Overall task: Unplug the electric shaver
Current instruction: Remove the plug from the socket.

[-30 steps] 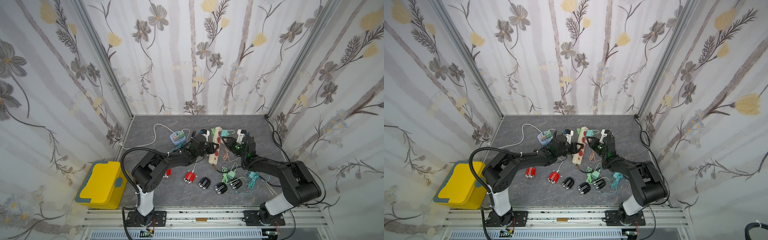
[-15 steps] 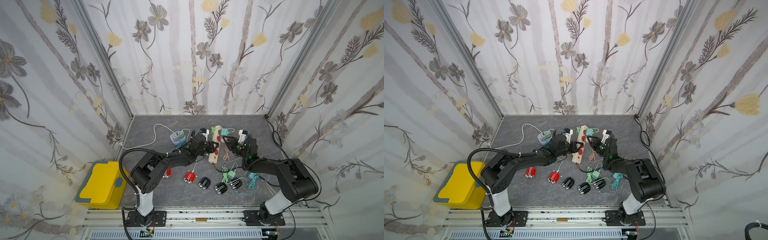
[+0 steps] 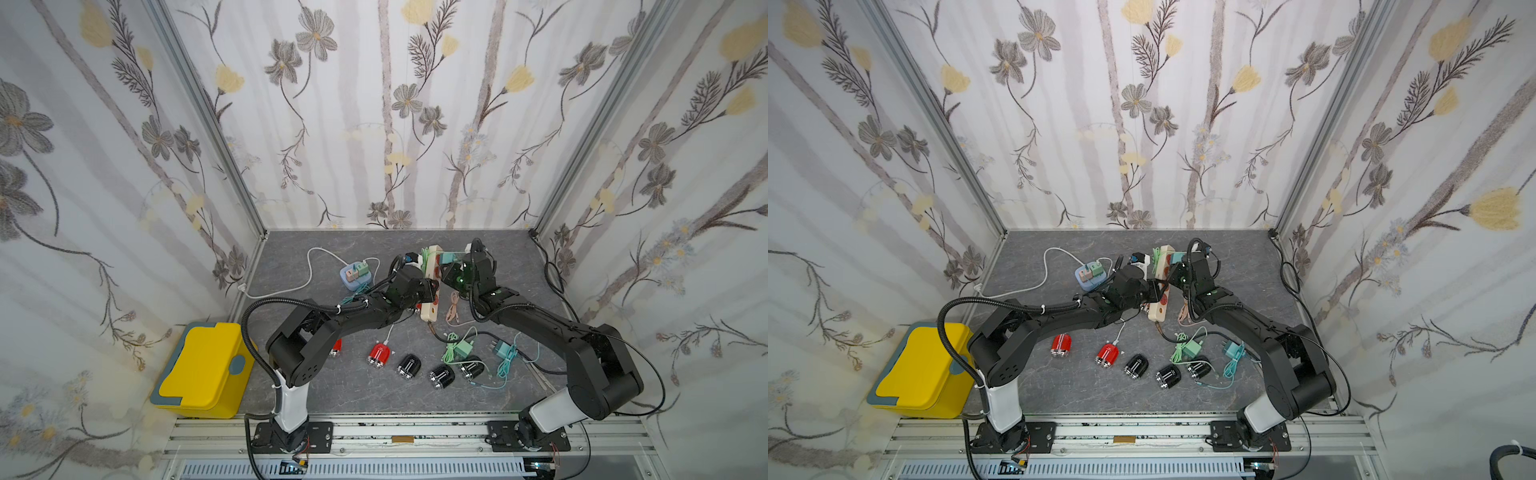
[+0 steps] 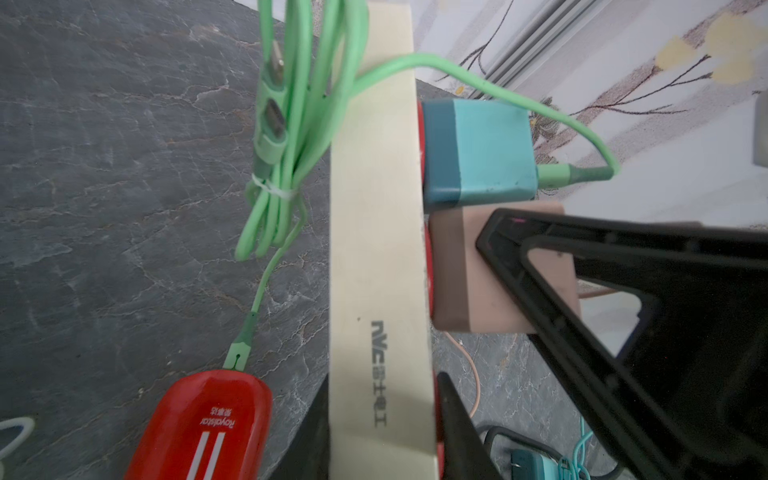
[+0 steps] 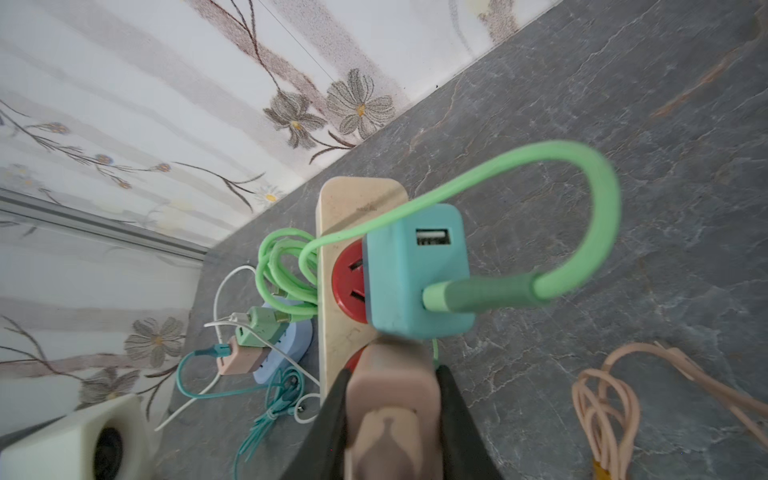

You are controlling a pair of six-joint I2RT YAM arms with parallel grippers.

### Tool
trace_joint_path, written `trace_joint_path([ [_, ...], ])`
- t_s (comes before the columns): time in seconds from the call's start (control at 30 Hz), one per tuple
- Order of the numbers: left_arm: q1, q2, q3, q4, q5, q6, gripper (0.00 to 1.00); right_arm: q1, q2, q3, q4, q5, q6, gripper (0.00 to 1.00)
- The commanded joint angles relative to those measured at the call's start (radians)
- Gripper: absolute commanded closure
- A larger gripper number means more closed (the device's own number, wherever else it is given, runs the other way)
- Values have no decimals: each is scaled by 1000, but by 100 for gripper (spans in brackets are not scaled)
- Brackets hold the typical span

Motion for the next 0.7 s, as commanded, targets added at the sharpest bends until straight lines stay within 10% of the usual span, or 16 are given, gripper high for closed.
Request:
trace_joint_path([
  [0.0,-3,9,7,-45,-45,34,79,21,-10,34,-28,28,-56,95],
  [0.67,98,-95,-214,294,114,-134,82,-93,-164,-208,352,-356,34,95],
])
